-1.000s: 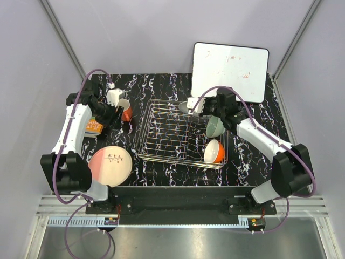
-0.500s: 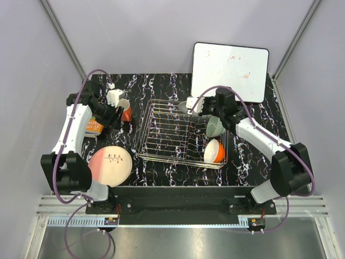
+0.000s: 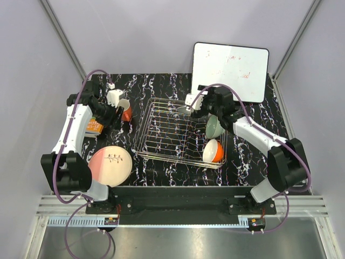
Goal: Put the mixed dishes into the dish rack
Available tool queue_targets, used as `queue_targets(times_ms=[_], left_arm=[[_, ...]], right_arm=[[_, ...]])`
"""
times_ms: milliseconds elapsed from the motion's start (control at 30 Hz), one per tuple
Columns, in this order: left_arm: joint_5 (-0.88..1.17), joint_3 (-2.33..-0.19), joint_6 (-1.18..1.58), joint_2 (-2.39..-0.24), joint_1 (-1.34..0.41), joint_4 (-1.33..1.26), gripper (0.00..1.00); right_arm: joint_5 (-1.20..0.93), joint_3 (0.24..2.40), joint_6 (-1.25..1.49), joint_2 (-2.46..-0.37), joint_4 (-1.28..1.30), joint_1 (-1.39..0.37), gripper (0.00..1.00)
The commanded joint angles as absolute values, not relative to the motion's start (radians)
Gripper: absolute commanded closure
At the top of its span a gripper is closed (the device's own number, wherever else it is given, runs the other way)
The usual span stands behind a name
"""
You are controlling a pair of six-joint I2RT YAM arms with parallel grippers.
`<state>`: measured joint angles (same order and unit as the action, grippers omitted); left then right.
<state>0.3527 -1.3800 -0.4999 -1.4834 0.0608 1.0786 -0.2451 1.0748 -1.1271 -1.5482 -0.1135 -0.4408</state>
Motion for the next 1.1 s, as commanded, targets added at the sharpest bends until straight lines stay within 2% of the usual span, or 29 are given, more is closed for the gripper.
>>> queue_targets(times_ms=[0,333,667,1067], left_arm=[[0.339,-1.364,-0.508,-1.463,0.060,1.048,0.39],[0.334,-1.368,-0.509,-1.471,0.060,1.046,0.39],[0.327,-1.390,-0.522,-1.480,0.061,1.046,0.39],[0.304,-1.416,-0.534,-1.459,0.071,1.063,0.39]], right_arm=[[-0.213,1.066,-1.106,-1.545,-0.247,-0.442,0.00],[-0.173,1.025,-1.098,-1.435,-0.258,-0.442,0.00],[-0.048,0.897,-1.062,-1.304,-0.206,-0.443,0.00],[0.046,0.931,-0.900,-1.170,-0.126,-0.471,0.00]])
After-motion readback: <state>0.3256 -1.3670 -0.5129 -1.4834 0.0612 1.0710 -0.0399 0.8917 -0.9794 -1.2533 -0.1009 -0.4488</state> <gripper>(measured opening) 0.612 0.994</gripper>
